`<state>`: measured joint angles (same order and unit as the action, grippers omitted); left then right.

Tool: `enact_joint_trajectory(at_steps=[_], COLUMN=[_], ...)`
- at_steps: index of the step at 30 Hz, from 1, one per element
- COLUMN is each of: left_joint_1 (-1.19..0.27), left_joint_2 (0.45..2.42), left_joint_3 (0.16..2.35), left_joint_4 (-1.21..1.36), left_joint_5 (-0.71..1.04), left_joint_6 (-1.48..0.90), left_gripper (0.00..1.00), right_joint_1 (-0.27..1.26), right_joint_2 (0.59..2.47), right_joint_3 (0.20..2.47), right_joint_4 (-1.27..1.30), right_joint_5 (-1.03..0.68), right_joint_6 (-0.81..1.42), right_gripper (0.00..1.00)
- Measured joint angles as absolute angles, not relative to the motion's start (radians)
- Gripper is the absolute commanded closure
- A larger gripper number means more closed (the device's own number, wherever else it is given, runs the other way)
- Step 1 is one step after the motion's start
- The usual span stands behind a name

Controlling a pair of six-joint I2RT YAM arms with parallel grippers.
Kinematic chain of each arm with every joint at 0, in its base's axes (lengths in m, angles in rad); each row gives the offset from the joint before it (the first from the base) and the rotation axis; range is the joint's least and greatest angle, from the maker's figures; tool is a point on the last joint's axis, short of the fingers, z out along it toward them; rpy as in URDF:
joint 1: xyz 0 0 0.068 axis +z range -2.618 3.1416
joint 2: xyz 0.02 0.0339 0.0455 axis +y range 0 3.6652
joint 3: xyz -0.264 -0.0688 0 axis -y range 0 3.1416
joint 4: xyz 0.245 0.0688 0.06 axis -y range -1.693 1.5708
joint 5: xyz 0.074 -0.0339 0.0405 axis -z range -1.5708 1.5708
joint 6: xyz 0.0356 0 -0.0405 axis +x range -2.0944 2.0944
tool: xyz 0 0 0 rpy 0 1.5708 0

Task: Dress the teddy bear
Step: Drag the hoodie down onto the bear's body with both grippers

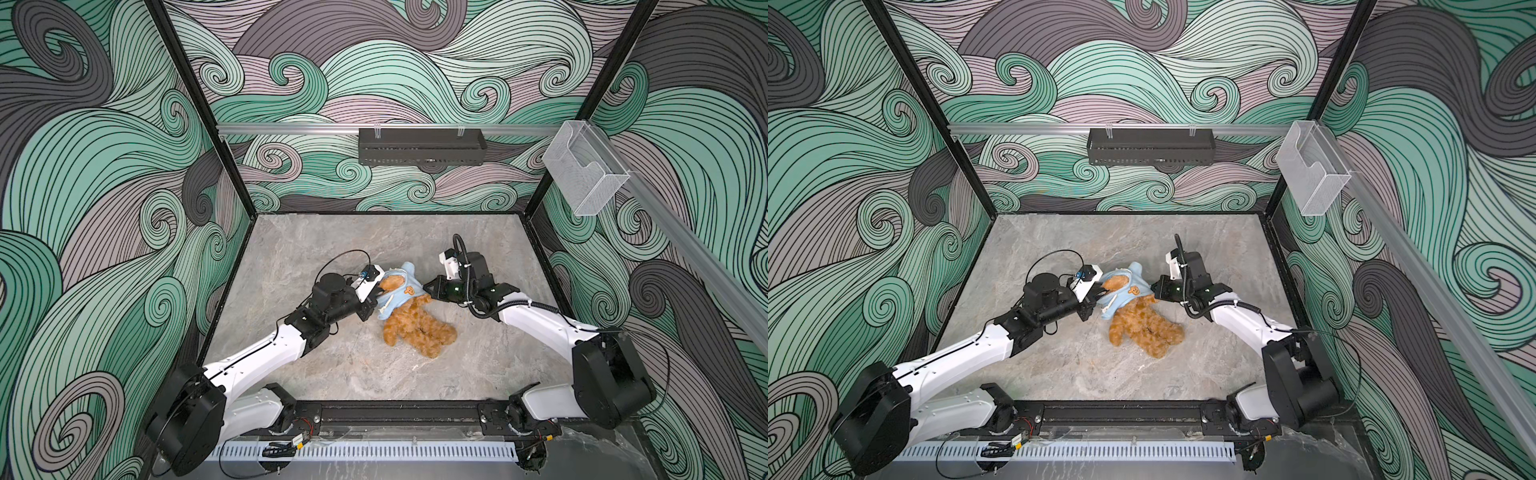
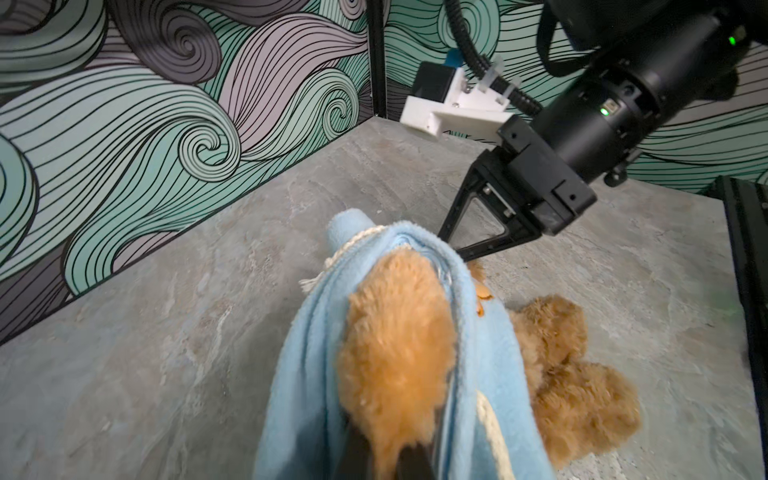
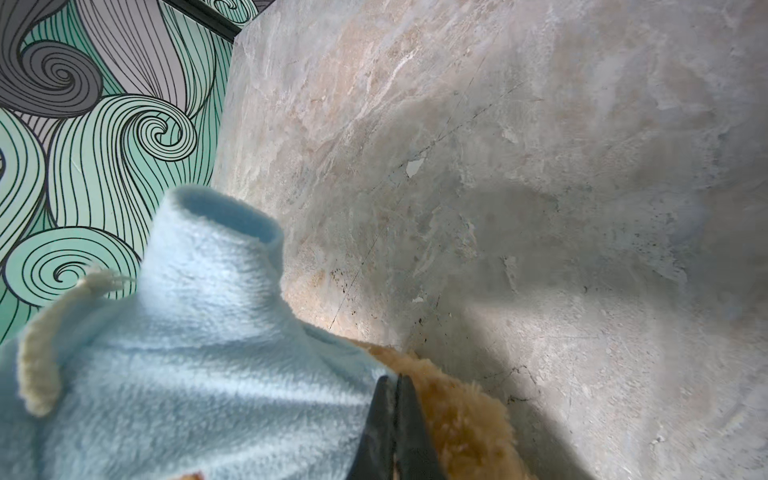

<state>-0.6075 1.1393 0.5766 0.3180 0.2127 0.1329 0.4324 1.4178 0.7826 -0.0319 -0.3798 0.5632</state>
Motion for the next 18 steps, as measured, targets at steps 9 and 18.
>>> enact_joint_trajectory(at_steps=[9, 18], left_joint_1=[-0.619, -0.601], left_joint_2=[1.099, 1.177], left_joint_3=[0.57, 0.574], left_joint_4=[0.235, 0.251], left_joint_5=[-0.046, 0.101], left_joint_6=[-0.121, -0.356], left_gripper=[1.0, 1.0], right_joint_1=[0.456, 0.441], right_joint_2=[1.417, 1.505], right_joint_3=[0.713, 0.834], right_joint_4=[0.172, 0.154], right_joint_5=[-0.465, -0.463], right_joint_6=[0.482, 0.503], right_gripper=[1.0, 1.0])
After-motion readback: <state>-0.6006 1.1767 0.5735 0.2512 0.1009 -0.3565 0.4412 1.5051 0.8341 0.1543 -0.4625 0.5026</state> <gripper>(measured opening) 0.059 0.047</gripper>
